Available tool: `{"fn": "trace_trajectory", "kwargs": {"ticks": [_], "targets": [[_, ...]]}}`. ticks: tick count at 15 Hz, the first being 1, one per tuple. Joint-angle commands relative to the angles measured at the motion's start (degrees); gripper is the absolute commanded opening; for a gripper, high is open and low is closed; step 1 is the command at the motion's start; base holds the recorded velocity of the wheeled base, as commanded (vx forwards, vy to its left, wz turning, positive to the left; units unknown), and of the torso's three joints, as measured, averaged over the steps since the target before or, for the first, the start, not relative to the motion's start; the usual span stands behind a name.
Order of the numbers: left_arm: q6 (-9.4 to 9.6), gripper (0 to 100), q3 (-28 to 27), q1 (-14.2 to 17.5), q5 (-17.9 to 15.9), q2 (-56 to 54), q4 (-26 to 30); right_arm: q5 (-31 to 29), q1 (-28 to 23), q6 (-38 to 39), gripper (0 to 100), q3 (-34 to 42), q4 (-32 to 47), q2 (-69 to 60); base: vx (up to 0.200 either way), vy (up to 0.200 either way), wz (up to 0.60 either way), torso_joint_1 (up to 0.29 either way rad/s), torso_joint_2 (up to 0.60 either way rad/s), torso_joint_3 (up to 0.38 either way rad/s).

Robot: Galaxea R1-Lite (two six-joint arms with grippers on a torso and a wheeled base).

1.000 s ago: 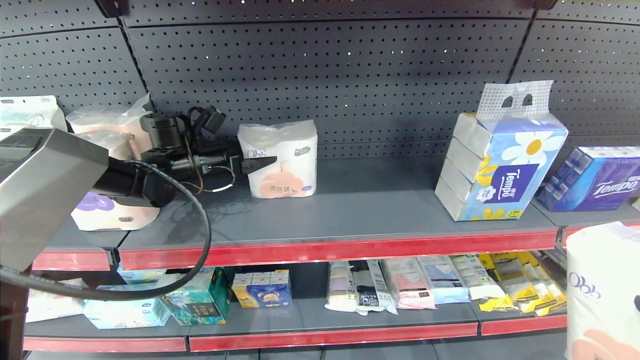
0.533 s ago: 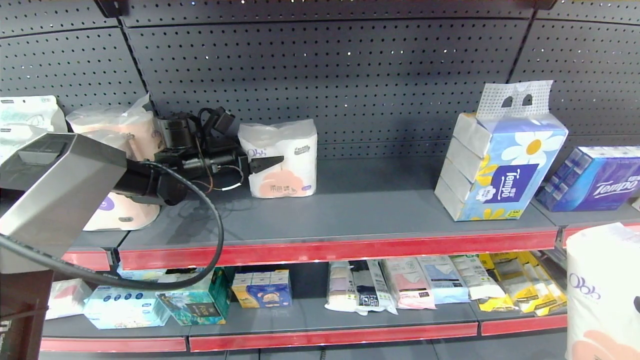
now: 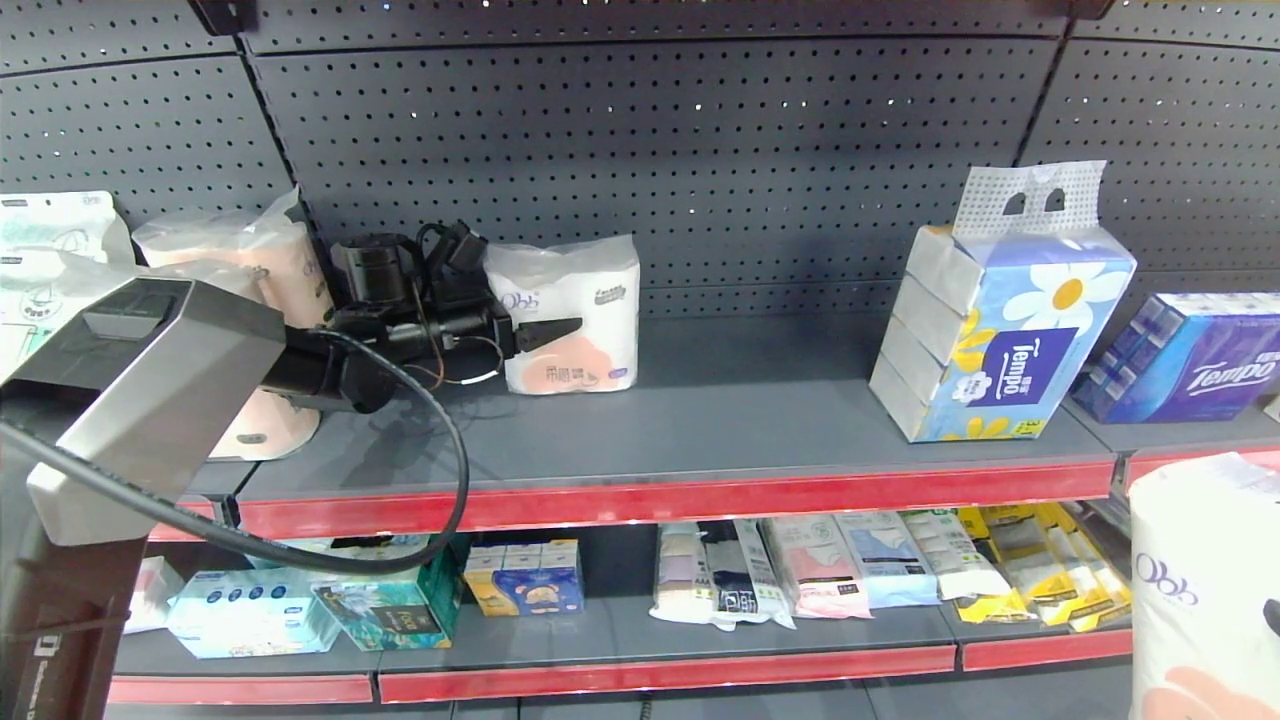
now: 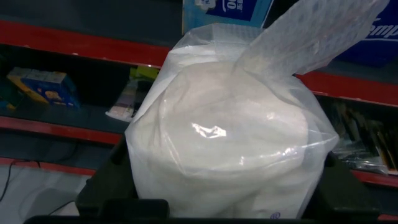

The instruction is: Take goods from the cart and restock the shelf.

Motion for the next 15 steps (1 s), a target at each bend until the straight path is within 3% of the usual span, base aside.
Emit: {"fn": "trace_trajectory", "kwargs": {"ticks": [1, 2, 9, 15], "targets": [[-0.05, 100, -0.13, -0.02, 0.02, 0.32, -0.05, 0.01, 0.02, -0.04, 0, 0.38, -0.01, -0.18, 0.000, 0.000, 0.00, 0.000, 0.00, 0.000], [-0.05, 0, -0.22, -0.02, 0.02, 0.50, -0.05, 0.01, 0.02, -0.04, 0, 0.38, -0.01, -0.18, 0.000, 0.000, 0.00, 0.000, 0.00, 0.000], [0.04, 0, 0.22, 0.07, -0.25, 0.32, -0.67, 0.01, 0.02, -0.04, 0, 0.46, -0.01, 0.17, 0.000, 0.000, 0.00, 0.000, 0.00, 0.000], [0.39, 0, 5.06, 1.56, -6.05, -3.81, -1.02, 0.01, -0.07, -0.04, 0, 0.38, -0.01, 0.52, 0.000, 0.000, 0.00, 0.000, 0.00, 0.000]]}}
